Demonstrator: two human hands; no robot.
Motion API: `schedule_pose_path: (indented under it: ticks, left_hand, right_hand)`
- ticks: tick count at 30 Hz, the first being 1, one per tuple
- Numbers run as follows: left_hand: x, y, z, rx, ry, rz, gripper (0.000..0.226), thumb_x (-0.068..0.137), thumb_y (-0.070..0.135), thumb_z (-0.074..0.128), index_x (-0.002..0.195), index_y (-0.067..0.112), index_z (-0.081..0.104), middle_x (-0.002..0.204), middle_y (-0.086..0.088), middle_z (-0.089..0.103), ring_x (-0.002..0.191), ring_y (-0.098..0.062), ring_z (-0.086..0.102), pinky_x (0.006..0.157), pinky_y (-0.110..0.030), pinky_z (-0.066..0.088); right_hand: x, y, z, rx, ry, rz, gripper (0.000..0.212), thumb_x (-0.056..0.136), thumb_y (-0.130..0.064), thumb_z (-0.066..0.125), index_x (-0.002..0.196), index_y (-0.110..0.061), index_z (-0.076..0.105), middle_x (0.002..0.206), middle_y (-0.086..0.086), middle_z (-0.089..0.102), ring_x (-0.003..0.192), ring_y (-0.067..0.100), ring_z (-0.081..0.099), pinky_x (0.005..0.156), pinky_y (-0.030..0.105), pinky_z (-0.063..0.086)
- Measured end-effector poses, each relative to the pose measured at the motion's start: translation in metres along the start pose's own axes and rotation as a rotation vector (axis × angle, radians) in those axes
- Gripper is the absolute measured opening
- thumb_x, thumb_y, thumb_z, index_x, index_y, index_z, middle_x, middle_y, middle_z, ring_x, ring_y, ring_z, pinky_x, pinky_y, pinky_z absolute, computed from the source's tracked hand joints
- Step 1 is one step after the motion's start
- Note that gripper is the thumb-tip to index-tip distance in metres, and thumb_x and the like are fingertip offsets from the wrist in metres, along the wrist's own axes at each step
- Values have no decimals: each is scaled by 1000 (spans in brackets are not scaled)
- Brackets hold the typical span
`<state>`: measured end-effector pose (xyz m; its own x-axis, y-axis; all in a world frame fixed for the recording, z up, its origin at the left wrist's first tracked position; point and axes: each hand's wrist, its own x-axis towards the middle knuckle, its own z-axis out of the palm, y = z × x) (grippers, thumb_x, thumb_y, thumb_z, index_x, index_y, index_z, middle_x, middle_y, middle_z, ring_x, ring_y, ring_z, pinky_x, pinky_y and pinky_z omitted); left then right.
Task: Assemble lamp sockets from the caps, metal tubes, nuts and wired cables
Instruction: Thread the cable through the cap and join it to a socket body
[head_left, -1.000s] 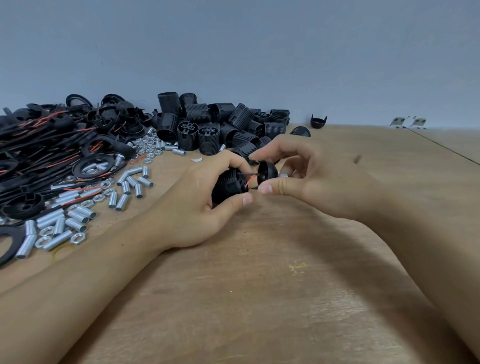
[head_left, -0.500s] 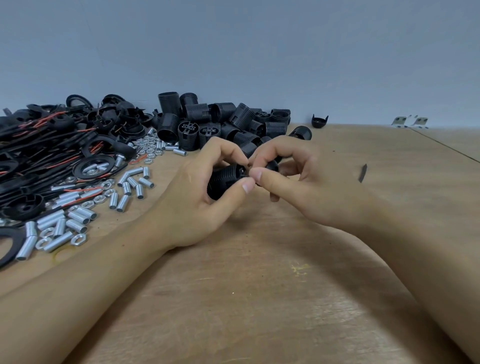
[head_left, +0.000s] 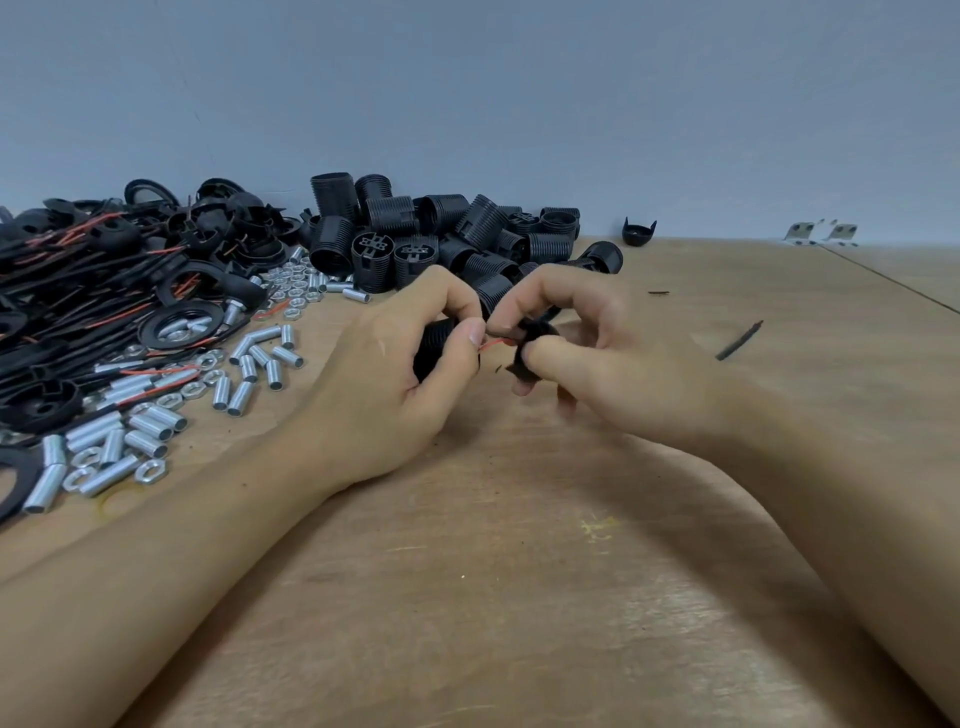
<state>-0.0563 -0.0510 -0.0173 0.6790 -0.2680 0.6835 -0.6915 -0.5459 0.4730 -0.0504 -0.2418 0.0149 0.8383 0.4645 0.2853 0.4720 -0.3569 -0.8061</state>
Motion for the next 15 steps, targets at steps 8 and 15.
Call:
schedule_pose_path:
  ticks: [8,15]
  left_hand:
    - [0,-1,-2,-107,1,-39,10,99,12,48,92,9,54,75,6,56,59,-7,48,57,-14,36]
    - [-1,0,-2,-362,4,-118,23,103,22,33,105,12,54,90,-9,61,80,-24,60,72,-38,50]
  right_hand:
    - [-1,1,4,11,38,-52,21,95,-32,60,85,-15,64,64,-13,56,58,7,55,53,15,42]
    - [0,1,6,30,116,-131,9,94,-12,65,87,-7,66,60,-10,60,55,10,60,56,17,47]
